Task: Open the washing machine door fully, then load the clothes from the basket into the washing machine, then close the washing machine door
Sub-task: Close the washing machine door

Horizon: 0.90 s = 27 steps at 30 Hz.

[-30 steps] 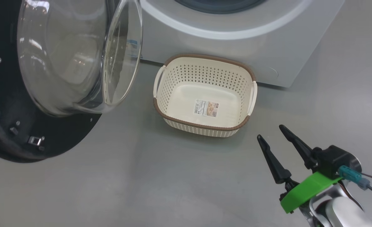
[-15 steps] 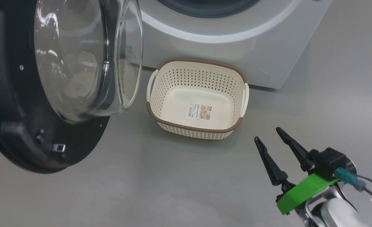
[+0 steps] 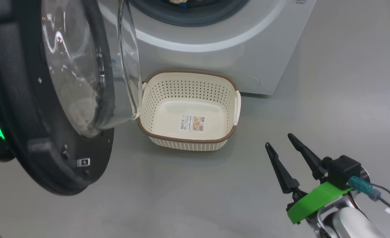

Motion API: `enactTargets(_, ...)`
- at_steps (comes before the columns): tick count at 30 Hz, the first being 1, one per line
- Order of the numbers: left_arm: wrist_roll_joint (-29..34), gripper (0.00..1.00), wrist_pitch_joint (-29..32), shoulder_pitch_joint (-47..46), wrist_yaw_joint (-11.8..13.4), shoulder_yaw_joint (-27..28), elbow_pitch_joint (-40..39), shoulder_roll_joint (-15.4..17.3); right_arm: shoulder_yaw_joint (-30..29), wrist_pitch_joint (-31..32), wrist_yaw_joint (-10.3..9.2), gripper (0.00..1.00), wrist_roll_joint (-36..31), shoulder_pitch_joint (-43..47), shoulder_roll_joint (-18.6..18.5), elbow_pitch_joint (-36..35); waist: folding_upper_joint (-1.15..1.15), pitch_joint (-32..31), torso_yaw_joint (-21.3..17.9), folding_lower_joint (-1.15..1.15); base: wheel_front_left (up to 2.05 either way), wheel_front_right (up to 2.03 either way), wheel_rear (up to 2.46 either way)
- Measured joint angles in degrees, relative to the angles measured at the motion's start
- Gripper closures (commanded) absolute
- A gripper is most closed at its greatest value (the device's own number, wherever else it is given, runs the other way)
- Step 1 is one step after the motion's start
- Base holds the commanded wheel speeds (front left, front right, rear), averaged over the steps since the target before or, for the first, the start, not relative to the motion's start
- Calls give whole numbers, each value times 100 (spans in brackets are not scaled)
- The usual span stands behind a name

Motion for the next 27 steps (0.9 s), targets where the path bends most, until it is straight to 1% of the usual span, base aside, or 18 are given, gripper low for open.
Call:
enactTargets(9, 110, 100, -176, 91, -55, -51, 2, -222, -3, -63, 0, 0, 1, 8, 49, 60, 0, -132, -311, 0, 0, 0, 0)
enactTargets(10, 109, 100, -234, 99, -98, -59, 29, -325, -1, -64, 0, 0, 11, 11, 54, 78, 0, -172, -379, 0, 0, 0, 0)
enactTargets(12, 109, 100, -253, 103, -108, -77, 45, -370, 2, -65, 0, 0, 19, 14, 58, 89, 0, -193, -414, 0, 0, 0, 0)
enactTargets(16, 109, 100, -314, 125, -209, -125, 93, -521, 10, -82, 0, 0, 44, 31, 89, 124, 0, -285, -576, 0, 0, 0, 0)
enactTargets(17, 120, 100, -388, 145, -265, -149, 124, -583, 12, -114, 0, 0, 46, 73, 93, 134, 0, -336, -667, 0, 0, 0, 0)
enactTargets(27, 260, 100, -732, 320, -460, -96, 316, -717, 9, -123, 0, 0, 53, 322, 107, 187, 0, -677, -1072, 0, 0, 0, 0)
